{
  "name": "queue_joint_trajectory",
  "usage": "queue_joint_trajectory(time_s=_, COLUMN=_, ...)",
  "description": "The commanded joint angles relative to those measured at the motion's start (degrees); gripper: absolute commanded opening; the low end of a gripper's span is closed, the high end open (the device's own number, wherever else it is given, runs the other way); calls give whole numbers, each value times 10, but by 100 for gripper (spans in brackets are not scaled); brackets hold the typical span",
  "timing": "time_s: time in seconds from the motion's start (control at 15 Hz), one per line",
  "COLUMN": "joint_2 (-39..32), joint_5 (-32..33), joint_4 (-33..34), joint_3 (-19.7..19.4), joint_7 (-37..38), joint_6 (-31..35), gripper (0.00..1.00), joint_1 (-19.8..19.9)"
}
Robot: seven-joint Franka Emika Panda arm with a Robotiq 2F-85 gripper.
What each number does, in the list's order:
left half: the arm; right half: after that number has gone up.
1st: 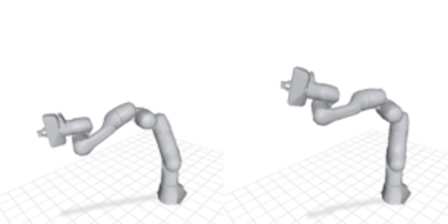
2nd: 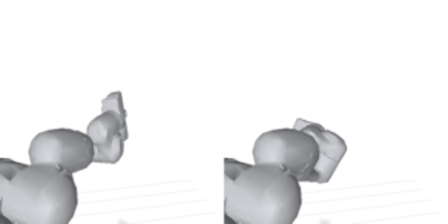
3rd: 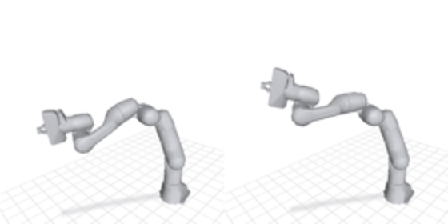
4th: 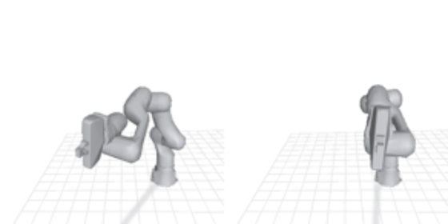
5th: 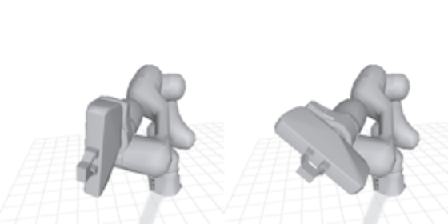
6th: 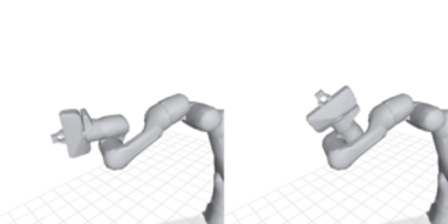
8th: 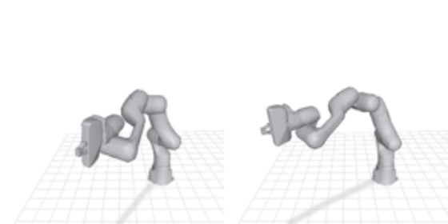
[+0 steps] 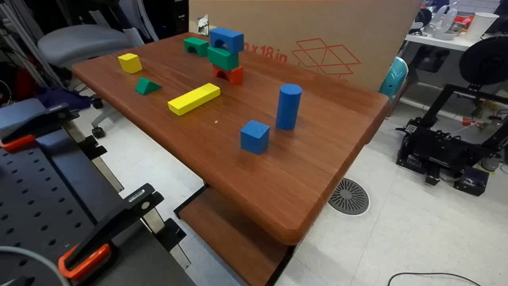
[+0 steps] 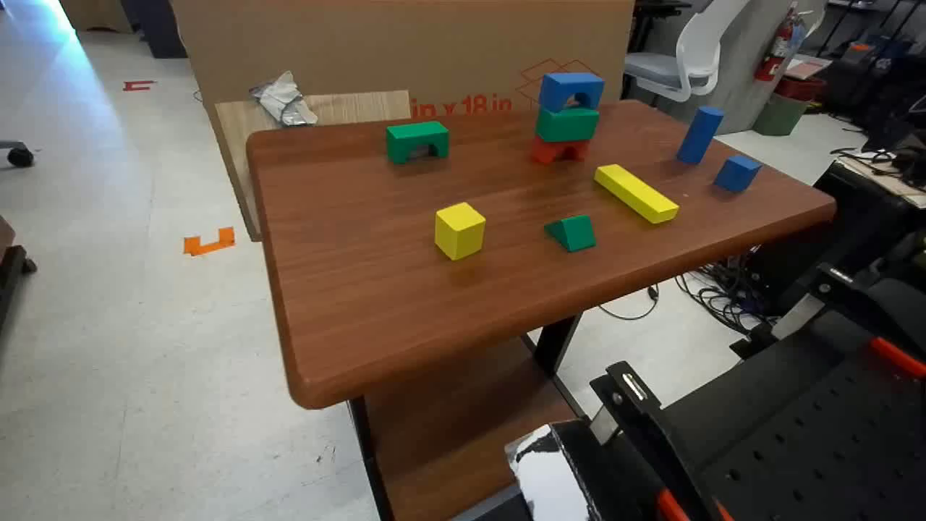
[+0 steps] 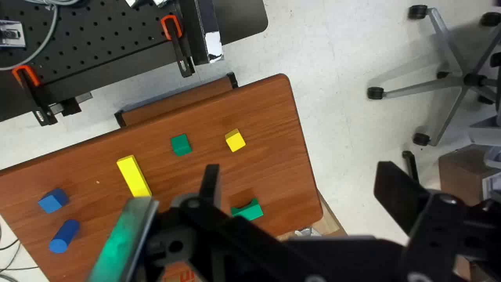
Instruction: Move the blue block from the right to the left
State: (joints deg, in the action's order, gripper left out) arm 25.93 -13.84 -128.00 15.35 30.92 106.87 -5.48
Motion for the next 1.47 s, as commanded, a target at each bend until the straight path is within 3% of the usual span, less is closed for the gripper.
queue_joint_trajectory(time_s=0.0, joint_2=-1, joint_5=1, joint_4=2, joint_3=-2, joint_7=1, joint_6=-2, gripper=100, joint_1=-3)
queue_joint_trajectory(time_s=0.8, joint_2=-6, joint_5=4, joint_4=4, joint_3=-4, joint_7=-3, joint_6=2, gripper=100, joint_1=0)
queue_joint_trajectory(time_s=1.4, joint_2=-91, joint_5=66, joint_4=5, joint_3=-72, joint_7=-177, joint_6=82, gripper=100, joint_1=26)
